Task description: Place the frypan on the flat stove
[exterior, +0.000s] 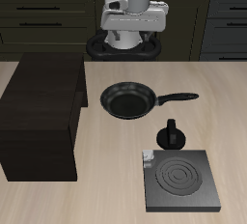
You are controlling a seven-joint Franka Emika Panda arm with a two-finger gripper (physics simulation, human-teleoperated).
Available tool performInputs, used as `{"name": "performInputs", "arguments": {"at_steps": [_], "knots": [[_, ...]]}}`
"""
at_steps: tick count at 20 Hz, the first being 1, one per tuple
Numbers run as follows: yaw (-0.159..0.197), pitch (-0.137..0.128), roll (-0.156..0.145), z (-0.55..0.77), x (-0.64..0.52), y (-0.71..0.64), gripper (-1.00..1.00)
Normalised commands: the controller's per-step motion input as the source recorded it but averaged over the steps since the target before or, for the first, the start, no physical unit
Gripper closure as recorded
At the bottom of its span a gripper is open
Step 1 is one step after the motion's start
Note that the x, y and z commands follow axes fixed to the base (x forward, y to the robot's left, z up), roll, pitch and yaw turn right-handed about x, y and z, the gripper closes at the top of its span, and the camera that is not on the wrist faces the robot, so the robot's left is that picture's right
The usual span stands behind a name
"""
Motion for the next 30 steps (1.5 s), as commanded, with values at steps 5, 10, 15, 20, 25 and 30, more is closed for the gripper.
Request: {"name": "performInputs", "arguments": {"at_steps": [5,10,15,20,25,30], "knots": [[0.028,-0.008,0.016,-0.15,0.07,0.33,-1.00],[0.025,0.015,0.029,-0.24,0.03,0.30,-1.00],[0.004,-0.001,0.022,-0.26,-0.01,0.25,-1.00],[0.020,-0.026,-0.001,-0.22,0.00,0.11,-1.00],[0.009,-0.019,-0.006,-0.24,0.01,0.03,-1.00],[-0.008,0.033,-0.012,-0.29,0.08,-0.02,-1.00]]}}
